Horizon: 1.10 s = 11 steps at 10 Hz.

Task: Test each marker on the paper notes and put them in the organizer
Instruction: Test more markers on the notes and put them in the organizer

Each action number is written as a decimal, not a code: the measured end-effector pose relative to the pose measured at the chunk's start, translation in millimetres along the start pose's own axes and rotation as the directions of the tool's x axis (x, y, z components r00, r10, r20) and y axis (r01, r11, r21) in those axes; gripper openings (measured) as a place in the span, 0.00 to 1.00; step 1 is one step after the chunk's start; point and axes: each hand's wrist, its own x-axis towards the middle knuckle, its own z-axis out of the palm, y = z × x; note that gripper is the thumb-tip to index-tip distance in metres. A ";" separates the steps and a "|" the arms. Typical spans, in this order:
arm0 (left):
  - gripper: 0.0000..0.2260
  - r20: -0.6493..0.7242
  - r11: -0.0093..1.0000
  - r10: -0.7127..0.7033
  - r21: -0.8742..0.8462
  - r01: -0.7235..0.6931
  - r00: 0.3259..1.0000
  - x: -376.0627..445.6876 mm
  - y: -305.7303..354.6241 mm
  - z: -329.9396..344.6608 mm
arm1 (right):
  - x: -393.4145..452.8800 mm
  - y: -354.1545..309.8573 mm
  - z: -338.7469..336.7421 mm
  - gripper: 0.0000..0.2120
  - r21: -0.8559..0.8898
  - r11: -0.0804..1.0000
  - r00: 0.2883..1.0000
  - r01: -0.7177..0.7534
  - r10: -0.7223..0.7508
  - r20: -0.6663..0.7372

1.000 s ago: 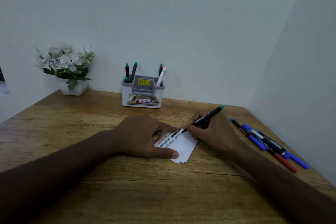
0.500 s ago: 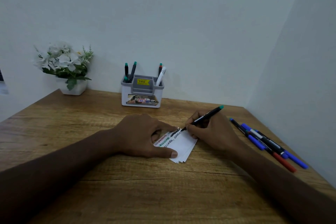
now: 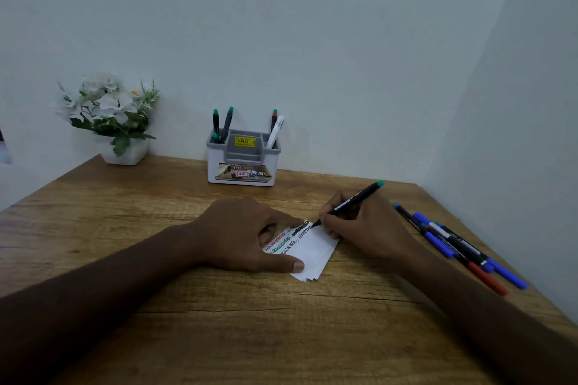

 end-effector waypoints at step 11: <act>0.20 -0.216 0.900 -0.160 -0.432 0.052 0.963 -2.5 -1.2 -1.0 | -8.5 -13.4 6.7 0.07 0.708 0.706 0.993 0.026 0.062 -0.098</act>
